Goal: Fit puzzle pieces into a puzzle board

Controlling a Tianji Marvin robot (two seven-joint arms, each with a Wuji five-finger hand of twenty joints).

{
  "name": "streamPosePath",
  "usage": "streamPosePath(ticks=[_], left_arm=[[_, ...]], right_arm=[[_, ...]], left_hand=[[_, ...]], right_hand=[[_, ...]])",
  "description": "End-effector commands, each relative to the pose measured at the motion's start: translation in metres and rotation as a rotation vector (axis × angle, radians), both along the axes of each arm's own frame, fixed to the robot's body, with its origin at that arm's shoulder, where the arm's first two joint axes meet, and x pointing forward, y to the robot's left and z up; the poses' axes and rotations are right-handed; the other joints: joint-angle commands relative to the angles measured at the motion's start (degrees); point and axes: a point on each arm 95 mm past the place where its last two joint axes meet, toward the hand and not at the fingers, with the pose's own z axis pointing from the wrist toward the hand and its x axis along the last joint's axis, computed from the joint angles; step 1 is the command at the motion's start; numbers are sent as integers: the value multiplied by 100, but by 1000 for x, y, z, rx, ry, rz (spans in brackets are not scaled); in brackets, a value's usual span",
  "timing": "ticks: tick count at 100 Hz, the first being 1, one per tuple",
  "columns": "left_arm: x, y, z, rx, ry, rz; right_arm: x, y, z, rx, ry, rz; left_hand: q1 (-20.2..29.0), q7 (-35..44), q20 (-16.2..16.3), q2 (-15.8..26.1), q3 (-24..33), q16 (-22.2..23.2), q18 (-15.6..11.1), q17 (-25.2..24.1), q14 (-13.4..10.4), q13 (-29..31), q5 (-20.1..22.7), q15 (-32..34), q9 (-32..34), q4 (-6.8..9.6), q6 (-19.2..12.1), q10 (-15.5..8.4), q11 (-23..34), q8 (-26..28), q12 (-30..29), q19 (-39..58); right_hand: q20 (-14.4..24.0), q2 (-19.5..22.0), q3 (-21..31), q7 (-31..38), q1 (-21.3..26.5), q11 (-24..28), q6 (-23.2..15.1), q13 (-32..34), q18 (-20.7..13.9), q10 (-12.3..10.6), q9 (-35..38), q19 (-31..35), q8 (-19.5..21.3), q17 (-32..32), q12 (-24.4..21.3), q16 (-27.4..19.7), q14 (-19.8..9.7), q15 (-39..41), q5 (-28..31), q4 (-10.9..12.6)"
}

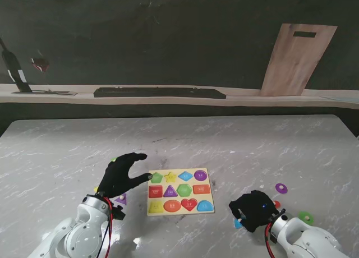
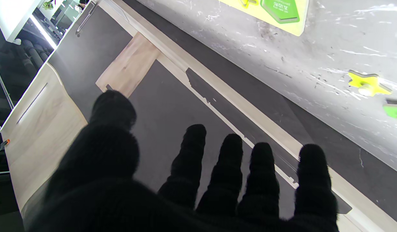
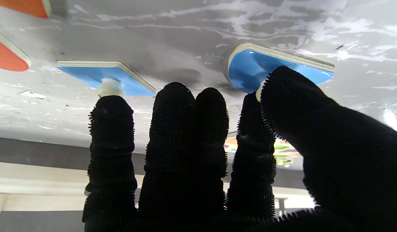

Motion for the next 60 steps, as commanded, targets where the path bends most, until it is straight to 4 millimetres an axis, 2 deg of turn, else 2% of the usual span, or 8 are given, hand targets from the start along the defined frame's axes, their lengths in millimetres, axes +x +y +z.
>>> streamPosePath(ticks=[1, 33, 60], left_arm=[[-1, -2, 0, -10, 3, 5], [-1, -2, 1, -9, 0, 7], [-2, -1, 1, -12, 1, 4]], right_arm=[[1, 6, 2, 10, 3, 19], [14, 18, 26, 62, -59, 14], [33, 44, 37, 94, -97, -37]], left_hand=[[-29, -56, 109, 90, -56, 11, -638, -33, -221, -7, 50, -129, -37, 135, -152, -118, -71, -38, -30, -74], [19, -65, 119, 132, -178, 9, -623, -37, -217, -6, 74, -125, -26, 144, -164, -118, -71, -39, -31, -77], [56, -63, 125, 148, -251, 10, -610, -34, -217, 3, 77, -118, -15, 150, -169, -127, -69, -34, -30, -73]], right_hand=[[130, 2, 477, 274, 31, 202, -132, 276, 184, 227, 220, 249, 71, 132, -51, 78, -23, 208, 416, 391], [222, -53, 517, 222, 45, 280, 72, 529, 300, 425, 343, 476, 129, 416, -94, 92, 30, 333, 494, 511], [249, 17, 373, 142, 163, 332, 297, 586, 418, 582, 334, 636, 185, 496, -93, 71, 118, 427, 493, 566]])
